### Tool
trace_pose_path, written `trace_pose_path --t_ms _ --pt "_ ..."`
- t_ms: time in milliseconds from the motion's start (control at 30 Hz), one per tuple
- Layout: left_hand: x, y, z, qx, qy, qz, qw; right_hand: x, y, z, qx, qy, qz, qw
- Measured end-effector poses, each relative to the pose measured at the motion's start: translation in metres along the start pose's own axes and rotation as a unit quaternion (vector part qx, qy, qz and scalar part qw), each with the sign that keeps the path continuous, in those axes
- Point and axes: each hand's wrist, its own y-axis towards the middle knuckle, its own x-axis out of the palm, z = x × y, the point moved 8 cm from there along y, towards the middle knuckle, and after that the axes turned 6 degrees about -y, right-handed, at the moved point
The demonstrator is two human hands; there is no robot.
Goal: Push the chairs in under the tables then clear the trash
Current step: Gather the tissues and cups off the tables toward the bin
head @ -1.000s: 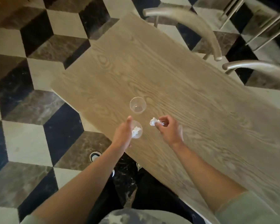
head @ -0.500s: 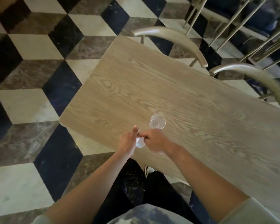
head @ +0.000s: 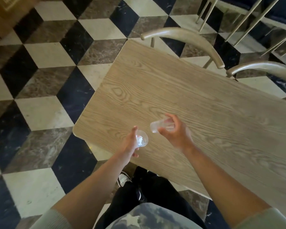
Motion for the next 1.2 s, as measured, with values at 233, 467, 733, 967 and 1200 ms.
trace_pose_path --t_ms 233,467,733,967,1200 --pt "0.002 -0.009 0.002 0.023 -0.011 -0.021 0.999 0.031 -0.015 -0.034 -0.068 0.078 -0.174 0.979" --pt "0.014 -0.038 0.025 0.092 -0.009 -0.167 0.982 0.052 -0.019 -0.036 -0.040 0.094 -0.177 0.979" --pt "-0.002 -0.056 0.036 0.244 0.193 -0.167 0.935 0.073 -0.012 -0.057 -0.072 -0.014 -0.275 0.959" --pt "-0.032 -0.061 0.026 0.193 0.175 -0.115 0.958 0.104 -0.021 -0.073 -0.072 0.012 -0.314 0.947" --pt "-0.092 -0.072 0.034 0.257 0.277 0.053 0.924 0.179 -0.041 -0.114 -0.046 0.016 -0.322 0.945"
